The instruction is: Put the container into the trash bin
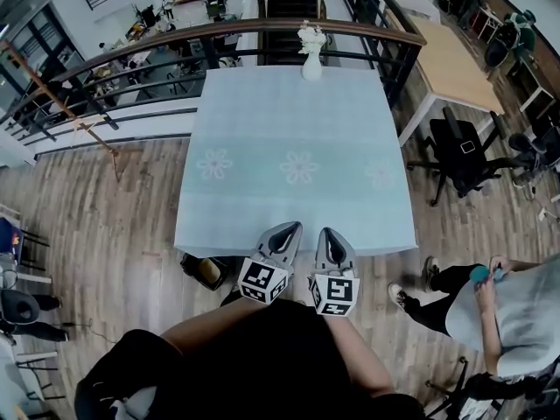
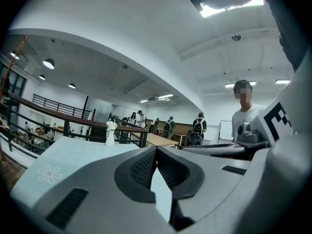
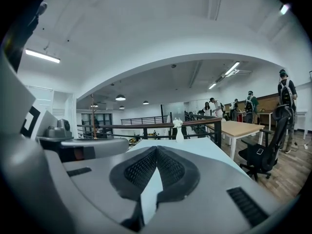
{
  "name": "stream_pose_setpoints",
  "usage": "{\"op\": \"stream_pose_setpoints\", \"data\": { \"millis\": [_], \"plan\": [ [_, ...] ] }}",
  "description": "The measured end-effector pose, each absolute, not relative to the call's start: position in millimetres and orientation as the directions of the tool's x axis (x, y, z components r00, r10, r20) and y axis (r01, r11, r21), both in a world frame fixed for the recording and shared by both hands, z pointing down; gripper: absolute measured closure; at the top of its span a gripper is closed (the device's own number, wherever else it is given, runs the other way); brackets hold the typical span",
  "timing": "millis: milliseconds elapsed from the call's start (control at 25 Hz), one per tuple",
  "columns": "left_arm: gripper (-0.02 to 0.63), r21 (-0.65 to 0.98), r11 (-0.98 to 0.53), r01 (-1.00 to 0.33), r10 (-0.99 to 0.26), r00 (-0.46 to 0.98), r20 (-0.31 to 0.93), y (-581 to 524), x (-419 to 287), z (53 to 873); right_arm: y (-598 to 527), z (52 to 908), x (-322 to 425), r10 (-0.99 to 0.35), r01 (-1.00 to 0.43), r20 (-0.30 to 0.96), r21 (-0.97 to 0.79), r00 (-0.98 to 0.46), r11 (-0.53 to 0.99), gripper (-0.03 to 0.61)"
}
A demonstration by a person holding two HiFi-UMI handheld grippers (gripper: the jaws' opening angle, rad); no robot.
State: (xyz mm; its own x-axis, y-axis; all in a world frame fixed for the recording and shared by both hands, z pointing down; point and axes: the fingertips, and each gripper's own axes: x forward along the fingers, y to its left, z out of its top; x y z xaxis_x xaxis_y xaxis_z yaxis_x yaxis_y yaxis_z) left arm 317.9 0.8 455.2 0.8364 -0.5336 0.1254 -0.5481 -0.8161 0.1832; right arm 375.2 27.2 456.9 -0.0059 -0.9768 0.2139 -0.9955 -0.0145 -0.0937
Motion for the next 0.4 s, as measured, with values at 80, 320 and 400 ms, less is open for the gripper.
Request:
{"op": "stream_pose_setpoints", "data": {
  "millis": [80, 320, 400],
  "plan": [
    [0.6, 0.18, -0.817, -0.547, -0.533, 0.837, 0.123, 3.9, 325.8, 454.6, 29.6, 456.8, 381.3, -0.977, -0.996, 0.213, -0.089, -0.009, -0.01, 0.545],
    [0.6, 0.173, -0.832, -0.527, -0.515, 0.85, 0.111, 14.3, 346.6, 452.8, 41.4, 455.5, 399.0, -0.977, -0.996, 0.212, -0.083, 0.004, -0.022, 0.546],
    [0.6, 0.171, -0.839, -0.517, -0.506, 0.856, 0.106, 18.3, 354.8, 452.4, 47.9, 454.2, 407.3, -0.978, -0.996, 0.209, -0.078, 0.017, -0.034, 0.546]
  ]
}}
